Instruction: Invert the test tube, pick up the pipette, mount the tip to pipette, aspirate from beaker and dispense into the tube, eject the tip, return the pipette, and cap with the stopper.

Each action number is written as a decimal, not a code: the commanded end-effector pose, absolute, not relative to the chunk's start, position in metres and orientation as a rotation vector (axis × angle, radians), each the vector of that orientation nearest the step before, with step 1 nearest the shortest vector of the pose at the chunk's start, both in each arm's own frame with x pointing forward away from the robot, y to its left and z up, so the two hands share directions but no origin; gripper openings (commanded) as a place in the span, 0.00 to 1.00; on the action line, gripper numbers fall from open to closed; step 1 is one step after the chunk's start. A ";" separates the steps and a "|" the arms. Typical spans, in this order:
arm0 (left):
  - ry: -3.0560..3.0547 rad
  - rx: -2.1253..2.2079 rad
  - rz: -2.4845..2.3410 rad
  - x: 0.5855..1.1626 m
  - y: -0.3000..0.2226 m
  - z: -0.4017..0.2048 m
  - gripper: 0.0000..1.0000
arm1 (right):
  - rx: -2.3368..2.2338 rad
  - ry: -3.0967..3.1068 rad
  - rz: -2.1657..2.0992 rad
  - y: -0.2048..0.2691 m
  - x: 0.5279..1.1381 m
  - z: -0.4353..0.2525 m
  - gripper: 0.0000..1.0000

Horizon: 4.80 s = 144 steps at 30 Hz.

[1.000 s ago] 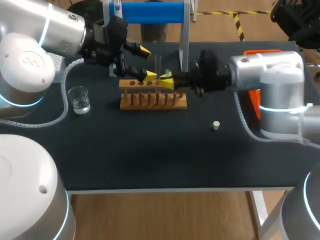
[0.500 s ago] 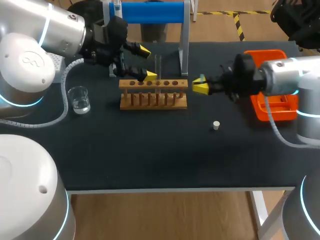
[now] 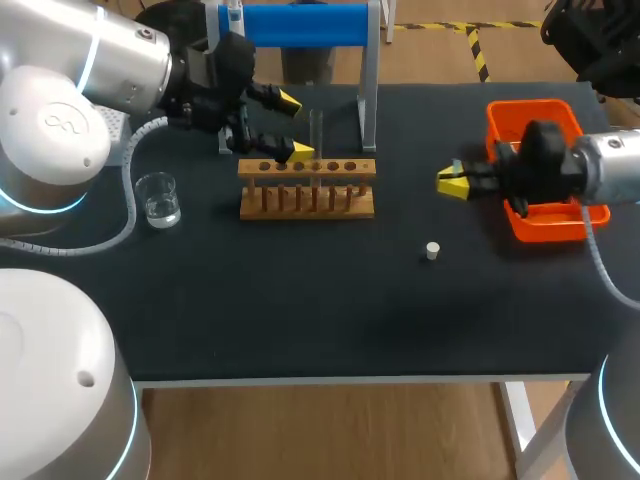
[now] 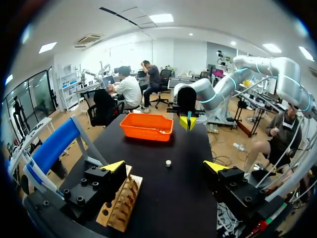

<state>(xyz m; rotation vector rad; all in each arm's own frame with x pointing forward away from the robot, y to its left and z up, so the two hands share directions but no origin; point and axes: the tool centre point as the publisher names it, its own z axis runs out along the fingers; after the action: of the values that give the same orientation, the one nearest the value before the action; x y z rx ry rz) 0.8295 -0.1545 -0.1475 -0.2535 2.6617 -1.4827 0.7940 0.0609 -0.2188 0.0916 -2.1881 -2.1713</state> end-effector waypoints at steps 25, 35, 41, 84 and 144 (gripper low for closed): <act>2.663 -0.255 -1.480 0.829 -0.154 -0.147 1.00 | 0.031 -2.234 -2.196 0.028 0.786 -0.226 0.00; 2.663 -0.255 -1.480 0.829 -0.154 -0.147 1.00 | 0.031 -2.234 -2.196 0.028 0.786 -0.226 0.00; 2.578 -0.402 -1.488 0.843 -0.124 -0.155 1.00 | 0.031 -2.234 -2.196 0.028 0.786 -0.226 0.00; 2.057 -0.948 -1.182 0.993 -0.038 -0.154 1.00 | 0.031 -2.234 -2.196 0.028 0.786 -0.226 0.00; 1.702 -1.202 -1.130 1.079 -0.047 -0.178 1.00 | 0.031 -2.234 -2.196 0.028 0.786 -0.226 0.00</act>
<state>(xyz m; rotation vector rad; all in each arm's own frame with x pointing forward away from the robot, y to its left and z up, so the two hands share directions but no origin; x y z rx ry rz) 1.0751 -0.0429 -0.1714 -1.2040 1.7203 -1.1279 0.7870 0.0283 -0.2261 0.0328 -2.2313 -2.1950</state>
